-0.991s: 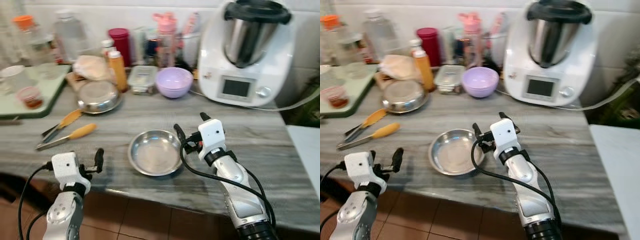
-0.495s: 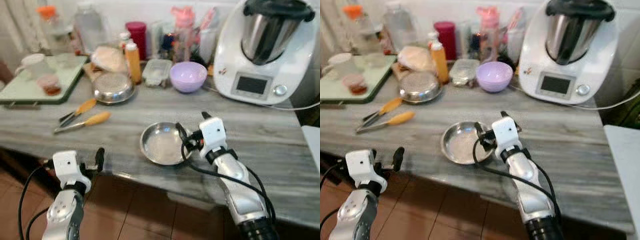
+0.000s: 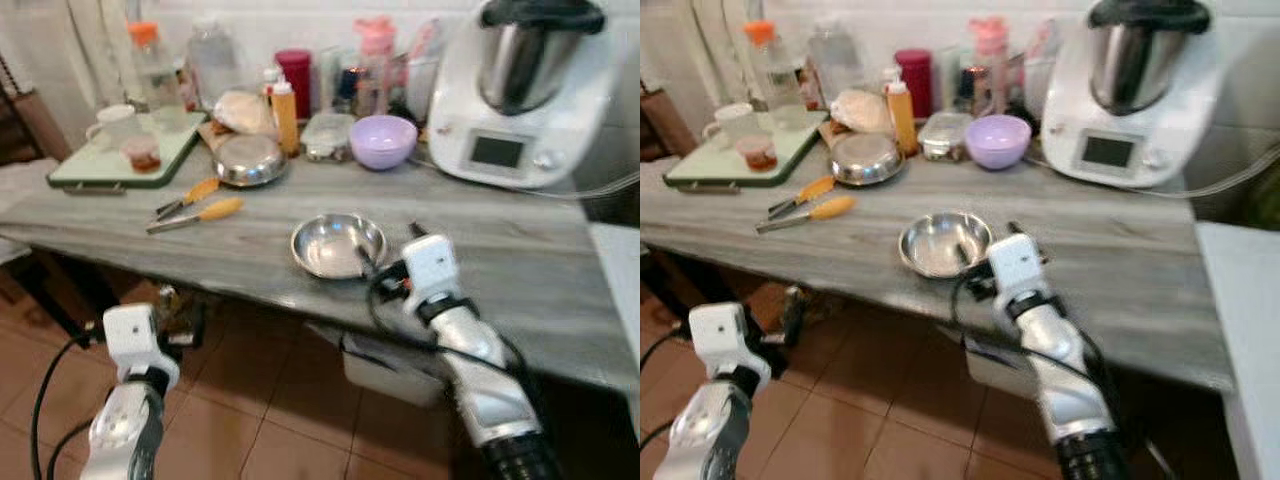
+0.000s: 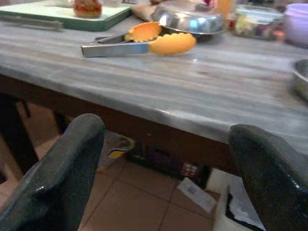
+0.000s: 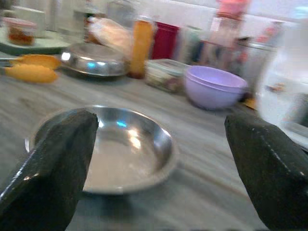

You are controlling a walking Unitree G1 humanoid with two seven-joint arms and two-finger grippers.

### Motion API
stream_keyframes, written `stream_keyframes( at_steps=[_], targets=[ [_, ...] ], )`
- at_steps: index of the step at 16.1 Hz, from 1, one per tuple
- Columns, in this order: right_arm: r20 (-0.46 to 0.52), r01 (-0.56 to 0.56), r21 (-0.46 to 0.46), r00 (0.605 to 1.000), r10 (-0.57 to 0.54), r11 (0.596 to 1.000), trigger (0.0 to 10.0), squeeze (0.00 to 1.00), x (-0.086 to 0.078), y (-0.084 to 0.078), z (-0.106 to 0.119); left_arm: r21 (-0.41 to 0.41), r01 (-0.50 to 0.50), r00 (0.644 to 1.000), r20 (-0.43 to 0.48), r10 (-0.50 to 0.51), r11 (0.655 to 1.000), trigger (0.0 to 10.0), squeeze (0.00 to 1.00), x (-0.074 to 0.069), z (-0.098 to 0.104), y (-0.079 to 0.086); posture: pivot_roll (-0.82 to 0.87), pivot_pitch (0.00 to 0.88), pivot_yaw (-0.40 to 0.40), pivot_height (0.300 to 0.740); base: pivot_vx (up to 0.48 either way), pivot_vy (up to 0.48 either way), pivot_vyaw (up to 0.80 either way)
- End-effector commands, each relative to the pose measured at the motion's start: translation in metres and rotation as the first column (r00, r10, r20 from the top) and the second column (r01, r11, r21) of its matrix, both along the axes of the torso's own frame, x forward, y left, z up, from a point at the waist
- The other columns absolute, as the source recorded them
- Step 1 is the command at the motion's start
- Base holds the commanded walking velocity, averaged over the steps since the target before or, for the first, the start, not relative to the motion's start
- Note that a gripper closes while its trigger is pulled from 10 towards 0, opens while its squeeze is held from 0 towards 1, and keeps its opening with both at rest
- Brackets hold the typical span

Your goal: Setting the table

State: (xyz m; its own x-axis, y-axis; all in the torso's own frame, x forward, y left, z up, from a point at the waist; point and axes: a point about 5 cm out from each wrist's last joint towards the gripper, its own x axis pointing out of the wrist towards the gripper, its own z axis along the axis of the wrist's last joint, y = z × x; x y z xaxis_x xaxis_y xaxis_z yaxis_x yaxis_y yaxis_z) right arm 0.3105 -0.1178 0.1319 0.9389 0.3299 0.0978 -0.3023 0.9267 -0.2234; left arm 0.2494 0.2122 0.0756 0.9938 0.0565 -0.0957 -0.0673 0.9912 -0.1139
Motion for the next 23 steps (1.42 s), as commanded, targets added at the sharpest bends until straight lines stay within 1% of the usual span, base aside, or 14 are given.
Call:
stream_keyframes(
  at_steps=[1, 5, 11, 14, 19, 23],
  targets=[
    [0.013, -0.024, 0.008, 1.000, 0.024, 1.000, 10.0, 0.00, 0.0007, 0.0069, 0.0032, 0.013, 0.000, 1.000, -0.013, 0.000, 1.000, 10.0, 0.00, -0.0029, -0.0007, 0.0040, -0.09, 0.000, 0.048, 0.740, -0.274, 0.000, 0.00],
    [0.020, 0.006, 0.012, 1.000, -0.006, 1.000, 10.0, 0.00, 0.0055, 0.0003, 0.0065, 0.027, -0.008, 0.999, -0.034, 0.009, 1.000, 10.0, 0.00, -0.0094, -0.0045, 0.0097, -0.09, 0.000, 0.049, 0.740, -0.277, 0.000, 0.00],
    [0.006, -0.004, 0.013, 1.000, 0.004, 1.000, 10.0, 0.00, 0.0033, 0.0017, 0.0036, 0.025, 0.003, 1.000, -0.029, -0.002, 1.000, 10.0, 0.00, -0.0091, -0.0031, 0.0068, -0.09, 0.000, 0.045, 0.740, -0.277, 0.000, 0.00],
    [0.004, -0.004, 0.012, 1.000, 0.004, 1.000, 10.0, 0.00, 0.0040, 0.0018, 0.0026, 0.023, 0.005, 0.999, -0.034, -0.004, 1.000, 10.0, 0.00, -0.0099, -0.0042, 0.0060, -0.09, 0.000, 0.046, 0.740, -0.274, 0.000, -0.53],
    [0.005, -0.008, 0.009, 1.000, 0.008, 1.000, 10.0, 0.00, 0.0055, 0.0029, 0.0025, 0.021, 0.007, 1.000, -0.027, -0.007, 1.000, 10.0, 0.00, -0.0074, -0.0030, 0.0042, -0.09, 0.000, 0.046, 0.740, -0.276, 0.000, -0.48],
    [0.008, -0.022, -0.011, 1.000, 0.022, 1.000, 10.0, 0.00, 0.0050, 0.0017, 0.0013, 0.019, 0.011, 1.000, -0.024, -0.011, 1.000, 10.0, 0.00, -0.0059, -0.0028, 0.0022, -0.09, 0.000, 0.042, 0.740, -0.271, 0.000, 0.00]
  ],
)
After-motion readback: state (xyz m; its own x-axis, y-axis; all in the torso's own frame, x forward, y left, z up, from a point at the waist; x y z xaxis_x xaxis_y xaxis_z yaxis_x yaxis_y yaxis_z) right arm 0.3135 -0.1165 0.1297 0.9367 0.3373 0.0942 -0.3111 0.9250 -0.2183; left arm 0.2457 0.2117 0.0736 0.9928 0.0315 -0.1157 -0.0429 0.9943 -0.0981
